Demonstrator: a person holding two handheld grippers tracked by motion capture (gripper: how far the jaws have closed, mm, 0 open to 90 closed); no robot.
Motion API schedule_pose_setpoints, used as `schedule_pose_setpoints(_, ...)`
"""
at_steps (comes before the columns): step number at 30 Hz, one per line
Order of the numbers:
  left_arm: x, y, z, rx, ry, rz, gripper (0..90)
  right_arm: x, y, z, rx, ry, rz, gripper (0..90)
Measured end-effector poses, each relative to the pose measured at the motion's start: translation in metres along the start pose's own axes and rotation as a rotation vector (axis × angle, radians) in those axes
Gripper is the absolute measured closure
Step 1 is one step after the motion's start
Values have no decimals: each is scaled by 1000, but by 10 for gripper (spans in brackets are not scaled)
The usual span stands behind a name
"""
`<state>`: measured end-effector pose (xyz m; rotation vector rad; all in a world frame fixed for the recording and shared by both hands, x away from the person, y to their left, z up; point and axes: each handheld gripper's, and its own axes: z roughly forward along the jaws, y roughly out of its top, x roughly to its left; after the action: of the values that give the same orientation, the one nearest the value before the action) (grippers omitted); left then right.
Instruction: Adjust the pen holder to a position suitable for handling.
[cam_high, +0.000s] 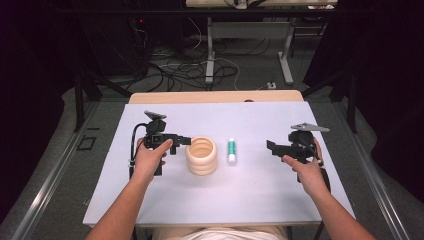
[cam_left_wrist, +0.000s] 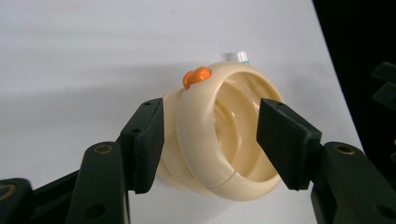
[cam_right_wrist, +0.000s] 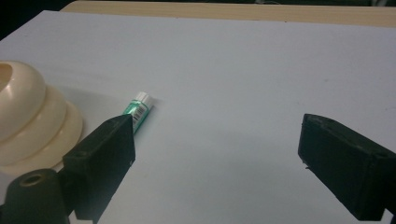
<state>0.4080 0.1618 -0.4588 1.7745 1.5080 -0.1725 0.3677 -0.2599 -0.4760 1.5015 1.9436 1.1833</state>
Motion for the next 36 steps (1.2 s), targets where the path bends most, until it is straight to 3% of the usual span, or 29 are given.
schedule_pose_setpoints(1, 1, 0, -1, -2, 12, 24, 401, 1, 1, 1, 1, 5, -1, 105)
schedule_pose_setpoints(2, 0, -1, -3, -12, 12, 16, 389, 3, 3, 1, 10, 12, 0, 108)
schedule_pose_setpoints(8, -1, -4, -11, -67, 39, 72, 321, 11, 13, 7, 64, 30, -5, 145)
schedule_pose_setpoints(17, 4, -8, -22, -147, 71, 87, 294, 27, 26, 20, 132, 100, 31, 152)
schedule_pose_setpoints(19, 7, -8, -25, -137, 78, 103, 295, 35, 29, 26, 163, 107, 15, 178)
schedule_pose_setpoints(26, 14, -12, -35, -173, 112, 103, 290, 47, 33, 39, 178, 81, -26, 165)
schedule_pose_setpoints(29, 15, -14, -37, -197, 114, 113, 248, 52, 36, 45, 186, 70, -39, 160)
schedule_pose_setpoints(36, 20, -16, -42, -225, 143, 140, 159, 63, 45, 61, 230, 61, -3, 167)
